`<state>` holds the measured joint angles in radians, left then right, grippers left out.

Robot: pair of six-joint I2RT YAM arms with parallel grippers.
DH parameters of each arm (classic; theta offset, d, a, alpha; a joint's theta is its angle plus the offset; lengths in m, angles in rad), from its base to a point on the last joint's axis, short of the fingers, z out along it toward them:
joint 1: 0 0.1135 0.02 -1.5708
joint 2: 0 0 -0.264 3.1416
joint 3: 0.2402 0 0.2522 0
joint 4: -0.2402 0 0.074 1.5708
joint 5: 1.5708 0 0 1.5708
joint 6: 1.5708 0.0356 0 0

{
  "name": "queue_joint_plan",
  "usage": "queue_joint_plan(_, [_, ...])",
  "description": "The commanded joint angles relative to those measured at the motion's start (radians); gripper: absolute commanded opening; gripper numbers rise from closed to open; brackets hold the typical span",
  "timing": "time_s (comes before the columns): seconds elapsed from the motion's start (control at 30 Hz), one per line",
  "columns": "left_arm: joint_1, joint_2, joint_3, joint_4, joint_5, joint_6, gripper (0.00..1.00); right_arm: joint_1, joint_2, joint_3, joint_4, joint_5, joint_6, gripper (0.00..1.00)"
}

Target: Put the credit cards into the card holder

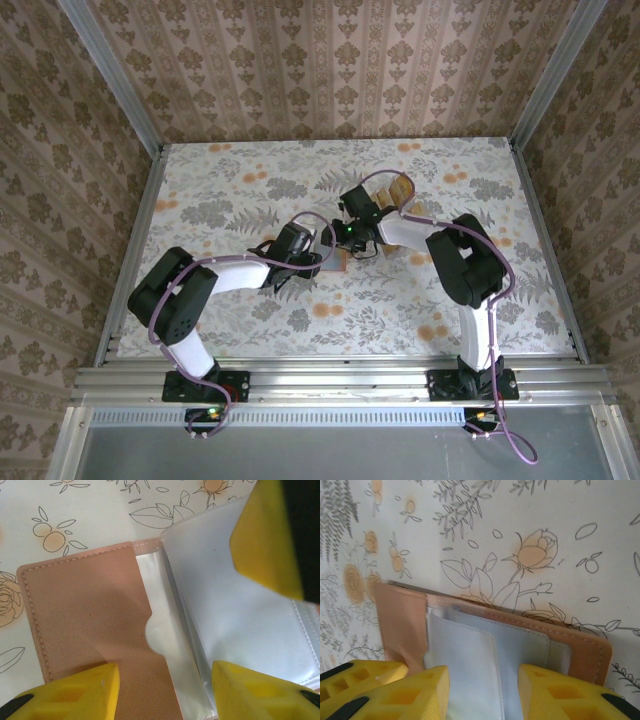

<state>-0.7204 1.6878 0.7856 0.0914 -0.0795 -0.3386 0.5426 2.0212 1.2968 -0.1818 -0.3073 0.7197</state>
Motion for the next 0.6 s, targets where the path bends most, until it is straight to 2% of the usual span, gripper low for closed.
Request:
queue_joint_plan(0.0, [-0.007, 0.017, -0.012, -0.022, -0.015, 0.003, 0.53, 0.007, 0.026, 0.028, -0.001, -0.023, 0.019, 0.42])
queue_joint_plan(0.3, [-0.005, -0.021, -0.014, -0.030, -0.017, 0.001, 0.54, 0.014, 0.002, 0.033, -0.012, -0.032, 0.017, 0.42])
queue_joint_plan(0.57, [0.002, -0.142, -0.029, -0.042, -0.030, -0.005, 0.59, 0.036, -0.016, 0.079, -0.055, -0.025, 0.004, 0.41])
